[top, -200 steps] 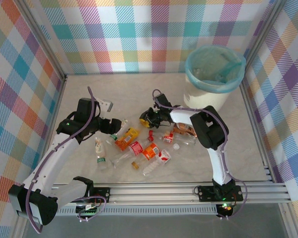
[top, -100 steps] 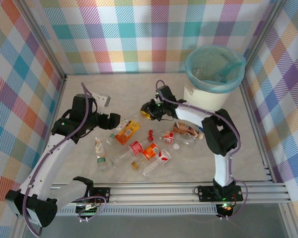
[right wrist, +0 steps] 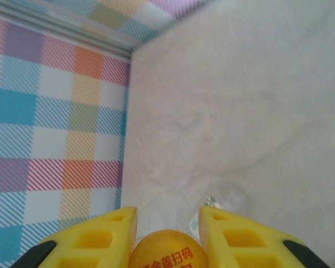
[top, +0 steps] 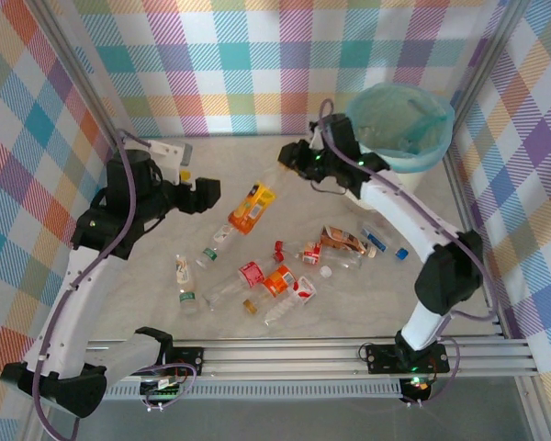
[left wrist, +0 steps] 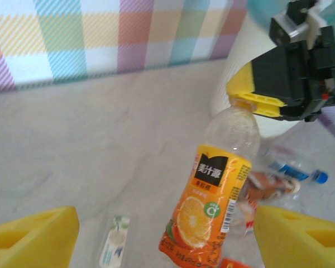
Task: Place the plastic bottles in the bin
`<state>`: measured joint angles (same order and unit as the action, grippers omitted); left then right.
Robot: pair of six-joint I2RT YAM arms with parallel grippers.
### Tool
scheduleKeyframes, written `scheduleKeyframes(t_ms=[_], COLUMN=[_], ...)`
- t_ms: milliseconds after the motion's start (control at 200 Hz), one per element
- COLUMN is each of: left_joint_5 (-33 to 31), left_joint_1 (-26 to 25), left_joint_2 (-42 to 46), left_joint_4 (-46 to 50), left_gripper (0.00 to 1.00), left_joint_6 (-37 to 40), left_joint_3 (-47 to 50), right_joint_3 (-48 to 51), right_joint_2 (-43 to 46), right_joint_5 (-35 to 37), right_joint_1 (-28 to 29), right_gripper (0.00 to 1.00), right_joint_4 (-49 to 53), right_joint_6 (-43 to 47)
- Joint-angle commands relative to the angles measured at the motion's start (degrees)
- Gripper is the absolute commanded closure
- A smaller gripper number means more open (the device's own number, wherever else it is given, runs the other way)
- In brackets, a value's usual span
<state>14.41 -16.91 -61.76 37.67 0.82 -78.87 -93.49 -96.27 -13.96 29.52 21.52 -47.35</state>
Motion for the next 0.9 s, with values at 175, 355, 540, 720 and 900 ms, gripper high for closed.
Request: scheduleKeyframes(t_ms=[175, 355, 540, 720, 900], left_joint_5=[6.71, 6.83, 7.68, 7.65, 6.72], left_joint_1=[-3.16, -9.45, -16.02, -19.76, -20.88], left_joint_2=[-9.72, -19.82, -29.4, -34.22, -35.59], left_joint_4=[-9.56, -12.47, -13.85, -12.63, -11.77], left_gripper=[0.19, 0.2, 0.2, 0.2, 0.2], left_joint_6=[-4.8, -5.38, -5.46, -4.78, -4.51], left_joint_3=[-11.65, -22.25, -31.34, -33.8, -33.69], right_joint_3=[-14.25, -19.08, -16.85, -16.84, -17.8], right_joint_2=[9.4, 13.62, 18.05, 16.51, 11.3], right_joint_5=[12.8, 24.54, 39.43, 45.86, 46.8], right_joint_1=[-6.01, -8.32, -10.32, -14.31, -16.03], right_gripper=[0.82, 0.84, 0.89, 0.9, 0.89], right_joint_4=[9.44, 7.35, -3.66, -7.9, -3.31], right_joint_6=[20.15, 32.67, 46.15, 56.88, 60.0])
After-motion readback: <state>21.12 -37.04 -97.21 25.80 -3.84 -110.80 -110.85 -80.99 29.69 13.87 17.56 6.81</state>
